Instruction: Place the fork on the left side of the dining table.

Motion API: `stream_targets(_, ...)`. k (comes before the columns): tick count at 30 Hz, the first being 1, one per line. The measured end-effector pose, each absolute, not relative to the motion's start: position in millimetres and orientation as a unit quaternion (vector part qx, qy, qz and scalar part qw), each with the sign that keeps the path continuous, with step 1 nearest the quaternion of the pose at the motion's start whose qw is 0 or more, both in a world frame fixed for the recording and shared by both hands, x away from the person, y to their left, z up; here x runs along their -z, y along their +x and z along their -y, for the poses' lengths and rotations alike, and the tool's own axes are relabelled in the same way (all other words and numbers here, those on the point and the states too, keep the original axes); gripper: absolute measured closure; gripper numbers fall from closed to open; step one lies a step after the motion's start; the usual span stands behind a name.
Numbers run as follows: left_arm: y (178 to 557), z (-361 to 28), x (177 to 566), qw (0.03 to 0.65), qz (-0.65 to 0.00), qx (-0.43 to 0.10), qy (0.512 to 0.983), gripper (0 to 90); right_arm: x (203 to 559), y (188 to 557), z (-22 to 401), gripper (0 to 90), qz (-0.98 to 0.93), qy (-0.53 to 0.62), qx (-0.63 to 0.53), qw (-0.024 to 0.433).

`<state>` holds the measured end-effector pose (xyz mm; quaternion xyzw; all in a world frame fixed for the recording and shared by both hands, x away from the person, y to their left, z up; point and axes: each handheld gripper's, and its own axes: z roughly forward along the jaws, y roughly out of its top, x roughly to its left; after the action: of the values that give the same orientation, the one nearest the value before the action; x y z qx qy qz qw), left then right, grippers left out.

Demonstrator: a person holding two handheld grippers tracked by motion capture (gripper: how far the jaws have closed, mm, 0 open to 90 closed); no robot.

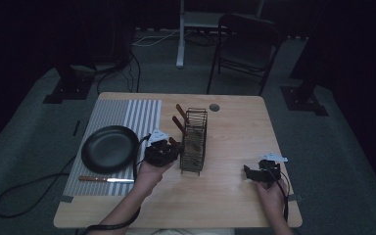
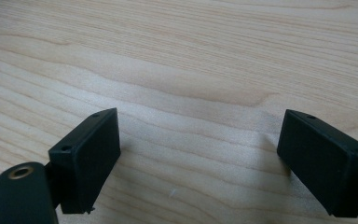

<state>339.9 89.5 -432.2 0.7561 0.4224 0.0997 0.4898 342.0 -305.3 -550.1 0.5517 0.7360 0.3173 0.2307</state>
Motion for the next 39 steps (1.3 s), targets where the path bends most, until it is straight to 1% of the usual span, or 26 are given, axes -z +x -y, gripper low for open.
stream_targets(6,343,-92,434,0.506,-0.419,-0.083,0.749,76.5,550,342,305,12.7,-0.736,0.552,-0.317,0.231)
stream_targets(12,340,-94,429,0.514,-0.406,-0.109,0.747,77.8,550,342,305,12.7,-0.736,0.551,-0.317,0.231)
stream_targets(14,340,-94,428,0.516,-0.404,-0.109,0.748,78.0,550,342,305,12.7,-0.736,0.552,-0.317,0.231)
stream_targets(17,339,-96,422,0.515,-0.4,-0.129,0.747,78.4,550,342,305,12.7,-0.737,0.551,-0.317,0.231)
stream_targets(20,339,-98,418,0.515,-0.397,-0.133,0.748,78.7,550,342,305,12.8,-0.737,0.551,-0.317,0.231)
stream_targets(21,338,-99,415,0.514,-0.398,-0.142,0.746,80.7,550,342,305,12.8,-0.737,0.551,-0.317,0.231)
stream_targets(39,336,-116,383,0.535,-0.385,-0.16,0.735,80.7,550,342,305,12.8,-0.737,0.551,-0.317,0.231)
